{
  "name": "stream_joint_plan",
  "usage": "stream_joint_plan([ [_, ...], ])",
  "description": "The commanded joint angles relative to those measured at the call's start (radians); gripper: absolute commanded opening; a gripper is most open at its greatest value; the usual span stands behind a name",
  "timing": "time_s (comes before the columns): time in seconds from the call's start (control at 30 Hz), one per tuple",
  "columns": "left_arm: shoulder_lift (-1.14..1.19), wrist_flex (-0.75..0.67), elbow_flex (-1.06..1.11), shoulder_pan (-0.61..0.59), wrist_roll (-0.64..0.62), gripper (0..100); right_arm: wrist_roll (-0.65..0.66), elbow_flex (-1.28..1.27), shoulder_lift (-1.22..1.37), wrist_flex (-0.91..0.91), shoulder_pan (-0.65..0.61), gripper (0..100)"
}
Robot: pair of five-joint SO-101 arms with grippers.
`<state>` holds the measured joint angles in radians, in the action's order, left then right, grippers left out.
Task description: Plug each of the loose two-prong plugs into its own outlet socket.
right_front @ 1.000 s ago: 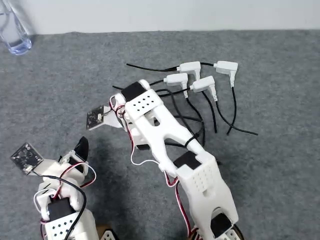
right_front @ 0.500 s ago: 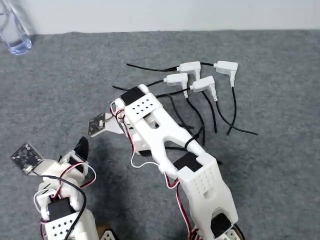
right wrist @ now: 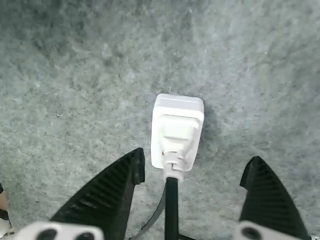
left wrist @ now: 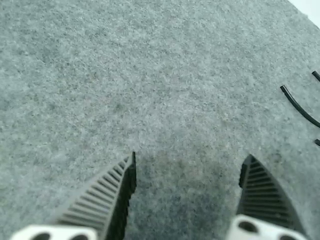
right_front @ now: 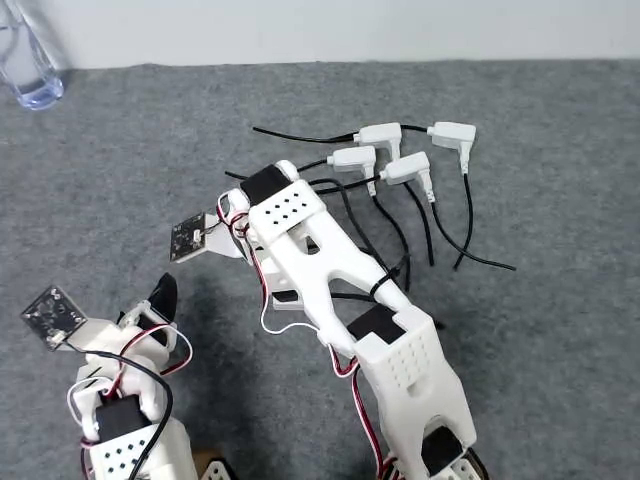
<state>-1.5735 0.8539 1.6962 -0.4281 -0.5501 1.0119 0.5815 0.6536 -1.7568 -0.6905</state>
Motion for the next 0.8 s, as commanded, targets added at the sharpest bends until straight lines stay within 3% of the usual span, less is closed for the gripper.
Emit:
stream_joint_plan([
  [0.0, -0.003, -0.002, -0.005, 0.003, 0.011, 32, 0.009, 0.055, -0.047, -0.031, -0.012, 26.9],
  [0.17, -0.003, -0.002, -0.005, 0.003, 0.011, 32, 0.009, 0.055, -0.045, -0.031, -0.035, 11.3],
  [0.5, -0.003, -0.002, -0.005, 0.003, 0.011, 32, 0.006, 0.055, -0.045, -0.031, -0.041, 12.8],
  [0.67, -0.003, 0.000, -0.005, 0.003, 0.011, 32, 0.008, 0.055, -0.038, -0.013, -0.041, 0.0],
  [0.77, -0.003, 0.000, -0.005, 0.003, 0.011, 32, 0.008, 0.049, -0.035, 0.015, -0.039, 0.5],
])
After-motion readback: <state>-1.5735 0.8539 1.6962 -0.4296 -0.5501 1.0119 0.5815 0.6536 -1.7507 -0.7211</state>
